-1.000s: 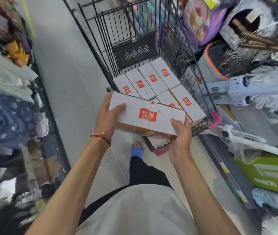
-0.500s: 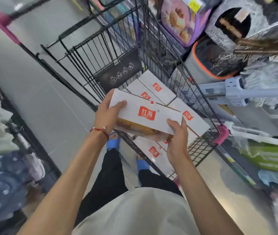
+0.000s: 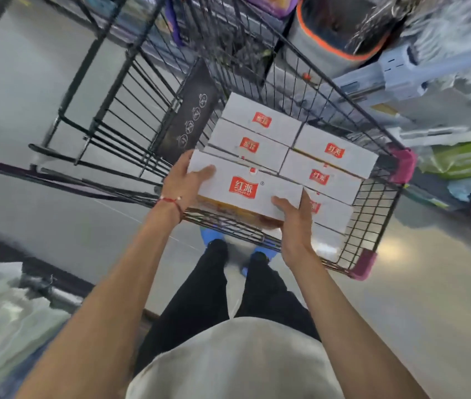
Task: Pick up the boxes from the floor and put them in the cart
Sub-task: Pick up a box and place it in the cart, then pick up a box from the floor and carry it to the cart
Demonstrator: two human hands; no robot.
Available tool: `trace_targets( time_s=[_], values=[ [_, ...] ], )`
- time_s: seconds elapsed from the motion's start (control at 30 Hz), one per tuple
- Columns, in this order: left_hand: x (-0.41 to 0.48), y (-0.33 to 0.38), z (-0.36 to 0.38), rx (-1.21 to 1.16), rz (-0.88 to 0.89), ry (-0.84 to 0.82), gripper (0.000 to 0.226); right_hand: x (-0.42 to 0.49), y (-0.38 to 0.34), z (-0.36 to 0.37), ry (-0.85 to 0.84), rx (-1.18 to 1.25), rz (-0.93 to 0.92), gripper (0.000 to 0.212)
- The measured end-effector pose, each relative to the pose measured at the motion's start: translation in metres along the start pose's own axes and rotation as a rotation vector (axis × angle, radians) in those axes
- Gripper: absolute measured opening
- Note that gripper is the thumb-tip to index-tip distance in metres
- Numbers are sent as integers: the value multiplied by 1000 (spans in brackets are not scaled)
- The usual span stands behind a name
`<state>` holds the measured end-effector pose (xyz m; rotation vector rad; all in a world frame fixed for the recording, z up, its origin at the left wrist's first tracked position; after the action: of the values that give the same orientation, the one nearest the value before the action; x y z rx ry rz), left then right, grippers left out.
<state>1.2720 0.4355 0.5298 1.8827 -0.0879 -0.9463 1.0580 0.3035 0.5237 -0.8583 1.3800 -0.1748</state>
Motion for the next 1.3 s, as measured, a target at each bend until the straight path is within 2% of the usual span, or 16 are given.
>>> trace_targets(
  time_s=[0.07, 0.23, 0.4, 0.57, 0.7, 0.93, 1.07, 1.3],
  values=[
    [7, -13, -3, 55, -35, -26, 39, 0, 14, 5, 13, -25, 29, 62],
    [27, -30, -1, 205, -110, -95, 55, 6, 37, 14, 31, -115, 77, 72],
    [45, -35, -4, 282, -110, -141, 44, 17, 41, 23, 14, -222, 61, 78],
    [49, -41, -10, 277, -61, -59, 29, 14, 41, 25, 3, -254, 35, 81],
    [49, -42, -12, 262, -77, -10, 43, 12, 40, 29, -26, -327, 3, 81],
    [51, -40, -17, 363, -122, 23, 55, 13, 38, 30, -33, -385, -3, 70],
    [47, -38, -15, 397, -122, 23, 60, 9, 36, 31, -42, -382, -6, 70],
    [14, -17, -6, 429, 48, 85, 66, -13, 37, 12, 40, -224, -14, 51]
  ],
)
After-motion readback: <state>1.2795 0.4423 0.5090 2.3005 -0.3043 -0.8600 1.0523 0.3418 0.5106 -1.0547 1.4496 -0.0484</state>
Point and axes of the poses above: each hand's wrist, its own x-axis towards the middle knuckle, its own z-axis out of the palm, y = z × x, the point moved 6 cm from there along x, towards the middle knuckle, and after that the axes turned 8 degrees about z, right-handed, at the moved point
